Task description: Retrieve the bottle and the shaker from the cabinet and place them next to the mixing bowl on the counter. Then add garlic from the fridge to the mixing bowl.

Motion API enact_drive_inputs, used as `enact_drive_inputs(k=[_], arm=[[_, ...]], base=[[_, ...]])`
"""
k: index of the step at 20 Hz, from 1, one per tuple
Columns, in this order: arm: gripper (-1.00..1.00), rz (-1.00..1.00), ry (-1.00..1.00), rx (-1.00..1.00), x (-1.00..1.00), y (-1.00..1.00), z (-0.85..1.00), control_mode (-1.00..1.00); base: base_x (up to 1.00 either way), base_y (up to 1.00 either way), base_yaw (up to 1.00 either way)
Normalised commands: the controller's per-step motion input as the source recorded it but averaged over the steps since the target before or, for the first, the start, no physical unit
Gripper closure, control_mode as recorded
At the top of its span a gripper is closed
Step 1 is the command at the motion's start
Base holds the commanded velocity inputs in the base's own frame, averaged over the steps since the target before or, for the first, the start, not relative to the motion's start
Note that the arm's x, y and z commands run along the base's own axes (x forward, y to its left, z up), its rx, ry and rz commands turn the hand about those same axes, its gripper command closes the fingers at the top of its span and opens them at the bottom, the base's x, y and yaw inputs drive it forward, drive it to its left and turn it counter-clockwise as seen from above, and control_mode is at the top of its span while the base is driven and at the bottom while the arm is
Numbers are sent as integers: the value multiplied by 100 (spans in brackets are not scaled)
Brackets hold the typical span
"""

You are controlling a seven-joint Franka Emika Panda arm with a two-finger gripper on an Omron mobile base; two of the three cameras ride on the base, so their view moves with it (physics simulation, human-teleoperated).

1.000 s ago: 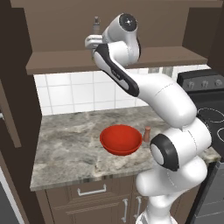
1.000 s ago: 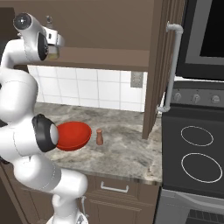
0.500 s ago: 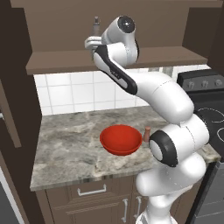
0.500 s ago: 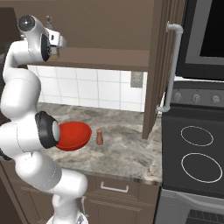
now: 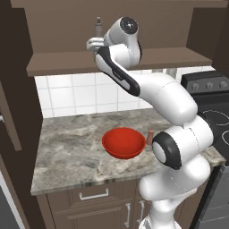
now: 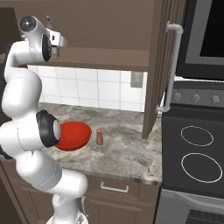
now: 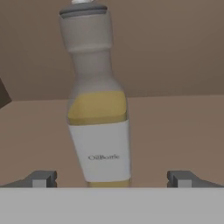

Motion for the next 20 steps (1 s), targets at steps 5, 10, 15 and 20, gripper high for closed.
enact_drive_inputs(k=[5,10,15,20], arm=[[-100,0,0,-1,0,0,0,-100],[-100,0,0,-5,0,0,0,-100],[-100,0,0,-3,0,2,0,-100],[-100,0,0,0,2,3,0,-100]], base=[[0,0,0],[0,0,0],[0,0,0],[0,0,0]])
